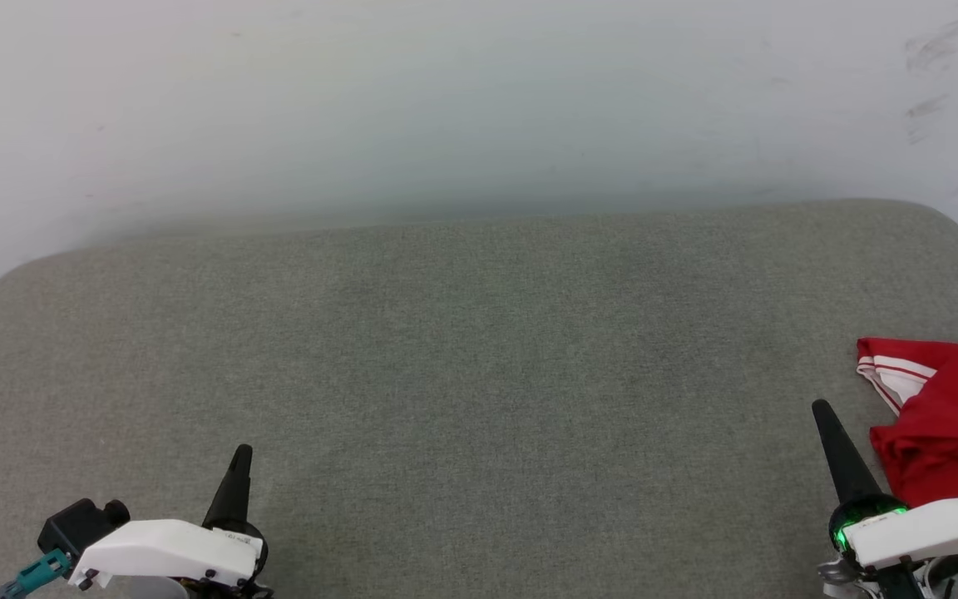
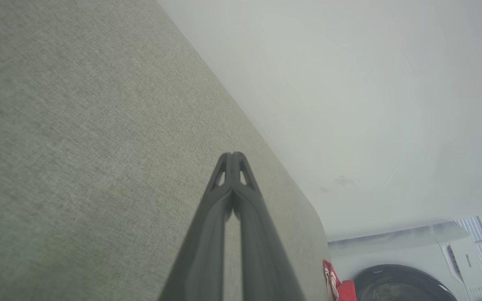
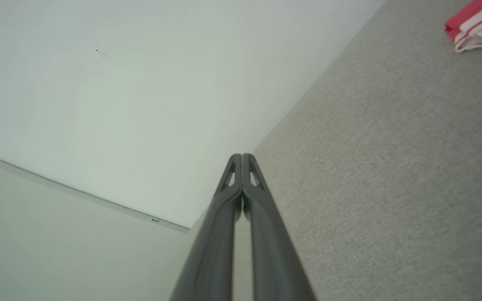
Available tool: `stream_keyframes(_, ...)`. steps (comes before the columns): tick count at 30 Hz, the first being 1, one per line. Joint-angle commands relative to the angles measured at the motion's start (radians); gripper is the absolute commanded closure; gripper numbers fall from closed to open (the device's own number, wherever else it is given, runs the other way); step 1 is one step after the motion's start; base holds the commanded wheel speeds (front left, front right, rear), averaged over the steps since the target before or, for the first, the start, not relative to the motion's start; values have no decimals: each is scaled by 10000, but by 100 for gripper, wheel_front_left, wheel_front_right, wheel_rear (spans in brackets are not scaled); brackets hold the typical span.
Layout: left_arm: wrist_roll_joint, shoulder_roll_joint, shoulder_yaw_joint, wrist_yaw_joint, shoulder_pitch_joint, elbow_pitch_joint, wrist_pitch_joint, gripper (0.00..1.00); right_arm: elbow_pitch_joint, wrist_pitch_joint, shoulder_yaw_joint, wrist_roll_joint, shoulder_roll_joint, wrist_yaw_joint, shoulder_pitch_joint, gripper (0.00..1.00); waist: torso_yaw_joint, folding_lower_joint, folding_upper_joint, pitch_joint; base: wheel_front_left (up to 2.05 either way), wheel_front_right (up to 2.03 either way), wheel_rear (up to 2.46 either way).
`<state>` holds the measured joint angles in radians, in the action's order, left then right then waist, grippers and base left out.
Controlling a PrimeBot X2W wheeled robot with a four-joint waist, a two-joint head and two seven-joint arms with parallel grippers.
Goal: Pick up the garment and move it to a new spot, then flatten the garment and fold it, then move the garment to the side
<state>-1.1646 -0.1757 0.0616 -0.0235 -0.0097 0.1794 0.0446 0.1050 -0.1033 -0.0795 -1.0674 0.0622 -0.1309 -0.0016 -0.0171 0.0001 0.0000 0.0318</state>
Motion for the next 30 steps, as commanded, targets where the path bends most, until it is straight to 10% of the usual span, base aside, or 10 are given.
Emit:
stream_keyframes(1, -258, 25, -123, 116, -271, -39, -71, 100, 6, -14, -33, -295, -21, 1, -271, 100, 5, -1, 0, -8, 0, 0, 0)
stream_keyframes(30, -2577, 611, -909, 889, -682, 327, -798, 100, 750, -61, -199, -3028, -75, 1, -747, 100, 81, -1, 0, -165, 0, 0, 0)
